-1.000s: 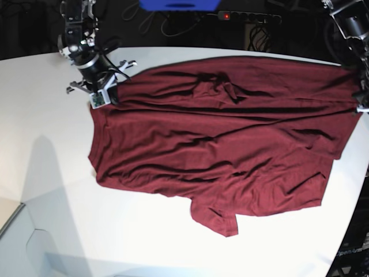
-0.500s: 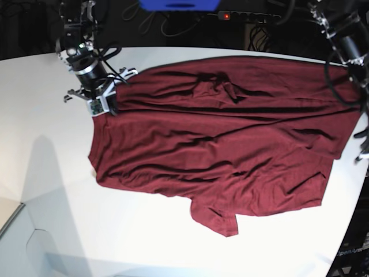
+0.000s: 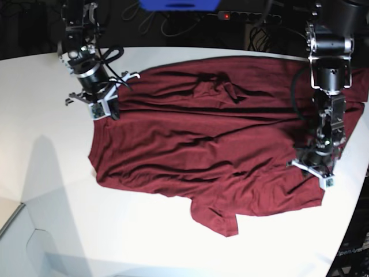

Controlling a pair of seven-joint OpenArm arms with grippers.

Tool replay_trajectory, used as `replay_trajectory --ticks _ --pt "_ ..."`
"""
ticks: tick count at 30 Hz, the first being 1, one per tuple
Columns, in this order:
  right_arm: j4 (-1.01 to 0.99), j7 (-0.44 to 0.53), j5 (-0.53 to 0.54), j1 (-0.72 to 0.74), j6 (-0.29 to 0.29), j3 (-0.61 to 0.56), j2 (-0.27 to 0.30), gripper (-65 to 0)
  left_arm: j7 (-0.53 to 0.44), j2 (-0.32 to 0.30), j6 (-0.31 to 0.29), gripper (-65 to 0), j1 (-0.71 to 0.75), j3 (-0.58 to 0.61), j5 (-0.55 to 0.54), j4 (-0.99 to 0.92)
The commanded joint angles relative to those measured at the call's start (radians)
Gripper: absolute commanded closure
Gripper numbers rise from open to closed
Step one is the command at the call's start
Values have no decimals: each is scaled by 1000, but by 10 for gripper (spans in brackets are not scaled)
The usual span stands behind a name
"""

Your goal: Layout the t-shirt on the table in an organized manner, then fold the t-shirt properly

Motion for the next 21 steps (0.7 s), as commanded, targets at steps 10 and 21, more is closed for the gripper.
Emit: replay_trajectory --ticks 10,21 --pt "-21 33 10 19 3 3 17 0 -137 -25 -1 -159 -120 66 -4 -226" --pt "-83 33 13 27 3 5 74 0 -484 -37 -1 -161 -269 238 -4 -542"
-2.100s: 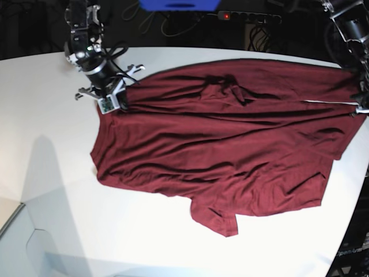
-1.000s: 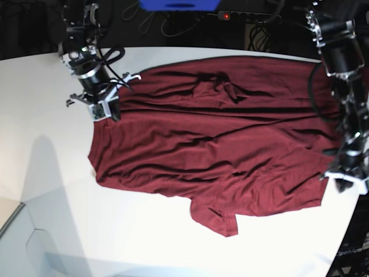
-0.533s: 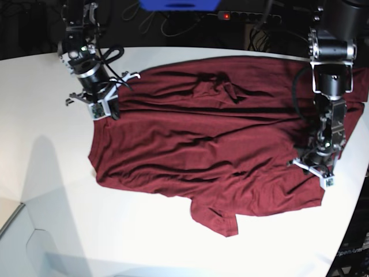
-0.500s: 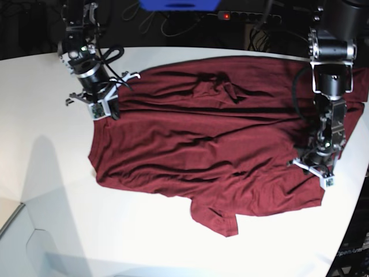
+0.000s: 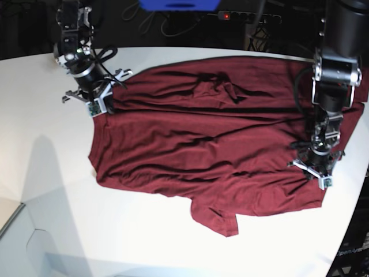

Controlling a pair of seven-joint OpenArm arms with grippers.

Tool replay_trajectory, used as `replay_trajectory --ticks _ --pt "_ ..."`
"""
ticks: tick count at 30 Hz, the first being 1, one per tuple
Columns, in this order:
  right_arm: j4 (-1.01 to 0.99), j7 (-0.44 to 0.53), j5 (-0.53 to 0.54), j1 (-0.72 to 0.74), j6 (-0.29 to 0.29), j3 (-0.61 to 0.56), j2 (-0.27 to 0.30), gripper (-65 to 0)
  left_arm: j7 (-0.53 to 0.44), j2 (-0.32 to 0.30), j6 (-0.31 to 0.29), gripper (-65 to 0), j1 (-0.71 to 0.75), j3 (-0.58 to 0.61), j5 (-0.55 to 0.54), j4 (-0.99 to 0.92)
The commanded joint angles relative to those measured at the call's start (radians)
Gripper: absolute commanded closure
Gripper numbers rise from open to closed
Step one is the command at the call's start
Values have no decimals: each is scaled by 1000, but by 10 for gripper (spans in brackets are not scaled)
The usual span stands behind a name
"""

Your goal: Layout the t-shirt on the table in an organized manner, then fold the t-shirt properly

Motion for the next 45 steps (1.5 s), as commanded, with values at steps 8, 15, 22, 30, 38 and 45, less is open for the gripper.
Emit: replay_trajectory --ticks 8,15,22,30,38,45 --pt "-3 23 8 7 3 44 9 0 -42 -46 5 -161 -97 140 -1 -9" --pt "29 23 10 16 3 74 9 0 -44 -61 5 -160 -97 135 -11 39" --pt "101 20 11 85 3 71 1 0 -34 -82 5 -159 33 -3 -12 290" --pt "-25 16 6 301 3 21 -40 0 145 -78 5 -159 230 -149 -9 554" --pt "-416 22 5 507 3 -19 -34 0 170 -49 5 -160 343 -162 -1 573" --pt "-491 23 6 468 3 -11 11 0 165 -61 5 -160 331 -164 -3 487"
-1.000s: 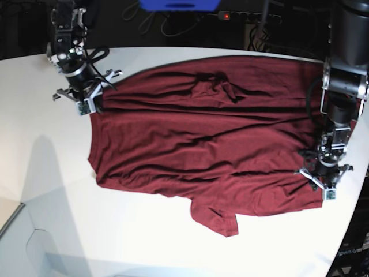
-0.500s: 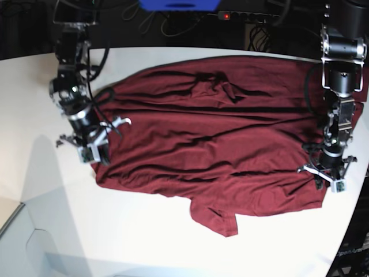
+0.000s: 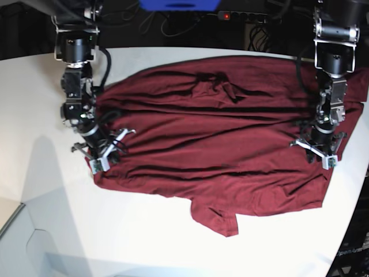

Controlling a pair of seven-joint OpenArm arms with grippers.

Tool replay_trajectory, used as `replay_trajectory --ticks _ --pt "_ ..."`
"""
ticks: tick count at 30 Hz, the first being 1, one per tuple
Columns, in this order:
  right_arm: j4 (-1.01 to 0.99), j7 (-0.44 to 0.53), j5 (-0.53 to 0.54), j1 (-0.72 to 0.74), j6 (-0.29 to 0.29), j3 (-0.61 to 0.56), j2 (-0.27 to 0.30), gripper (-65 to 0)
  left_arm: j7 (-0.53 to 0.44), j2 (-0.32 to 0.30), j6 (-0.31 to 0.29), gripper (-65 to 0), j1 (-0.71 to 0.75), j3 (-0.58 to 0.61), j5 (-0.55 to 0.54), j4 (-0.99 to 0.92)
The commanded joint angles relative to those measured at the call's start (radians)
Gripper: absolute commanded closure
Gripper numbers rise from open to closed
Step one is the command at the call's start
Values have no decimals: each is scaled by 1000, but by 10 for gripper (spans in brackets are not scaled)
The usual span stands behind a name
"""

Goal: Layout the t-shirt on the table in an organized manner, then fold the t-shirt properly
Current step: 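Grasp the shirt edges with both grippers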

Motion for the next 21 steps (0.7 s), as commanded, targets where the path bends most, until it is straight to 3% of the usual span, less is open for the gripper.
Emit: replay_trajectory --ticks 1,9,18,21 --pt "33 -16 -5 -19 0 0 16 0 8 -16 10 -160 -17 -5 2 7" --pt "235 -16 -5 -195 0 0 56 0 8 -15 10 -160 -25 -5 -4 11" --pt "350 -16 -5 -281 0 0 58 0 14 -6 10 -160 -48 -2 -6 183" --pt "399 -16 -4 -280 0 2 56 0 14 34 10 -160 -56 -5 -3 223"
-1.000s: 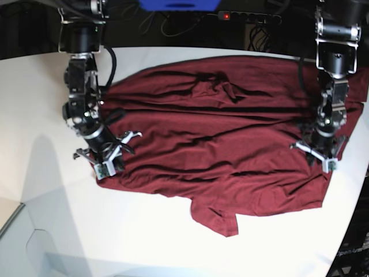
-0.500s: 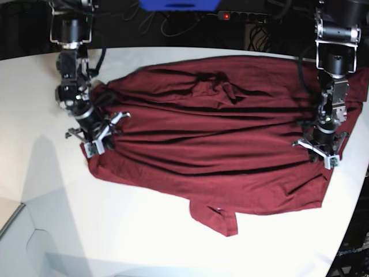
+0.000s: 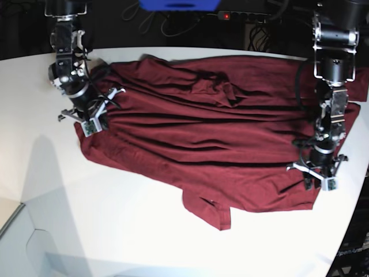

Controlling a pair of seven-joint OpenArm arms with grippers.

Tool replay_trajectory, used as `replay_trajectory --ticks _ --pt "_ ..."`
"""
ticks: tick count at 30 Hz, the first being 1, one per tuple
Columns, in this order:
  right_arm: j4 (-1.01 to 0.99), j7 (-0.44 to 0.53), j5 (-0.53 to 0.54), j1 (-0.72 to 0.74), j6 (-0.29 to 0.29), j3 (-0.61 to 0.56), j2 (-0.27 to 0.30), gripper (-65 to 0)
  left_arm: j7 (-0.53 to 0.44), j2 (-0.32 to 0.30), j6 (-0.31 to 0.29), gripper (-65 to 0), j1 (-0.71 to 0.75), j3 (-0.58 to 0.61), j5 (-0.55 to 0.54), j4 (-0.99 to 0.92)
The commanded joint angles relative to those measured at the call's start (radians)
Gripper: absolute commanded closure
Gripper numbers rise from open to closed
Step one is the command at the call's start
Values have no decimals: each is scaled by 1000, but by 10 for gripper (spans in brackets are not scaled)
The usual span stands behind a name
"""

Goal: Layout the t-shirt on the table in an organized manner, then fold the t-shirt properly
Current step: 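Grasp the shirt edges with both grippers, then drag the held edge with the right gripper toward the shirt hem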

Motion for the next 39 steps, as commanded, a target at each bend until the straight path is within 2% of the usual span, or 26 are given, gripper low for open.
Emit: replay_trajectory --ticks 1,4,8,11,14,19,24,31,34,39 --pt "42 38 18 27 -4 3 8 0 -23 3 -6 -160 -31 0 2 27" --pt "88 37 18 42 -4 3 8 0 -22 17 -6 -161 -39 5 4 0" --pt "96 26 13 116 -4 3 3 0 -29 34 -6 -161 -68 7 4 -151" --pt "96 -26 13 174 -4 -1 3 0 -33 31 -6 -161 -79 0 4 -263" --pt "79 -83 18 251 -4 -6 -9 0 -33 0 -6 -161 -79 2 4 -306" --pt "5 -103 16 343 -4 -64 -20 0 -33 -32 -6 -161 -52 -1 1 -303" --pt "-96 -103 19 403 -4 -176 -24 0 -33 -49 -6 -160 -20 -1 -5 -254" --pt "-355 -102 14 576 -4 -254 -116 -6 -25 -51 -6 -160 24 -3 -5 -56" --pt "-472 -100 14 663 -4 -248 -156 -81 -23 -51 -4 -160 26 -3 -5 8" --pt "-653 -77 18 794 -9 -250 -210 -252 -22 -51 2 -160 67 -3 -5 120"
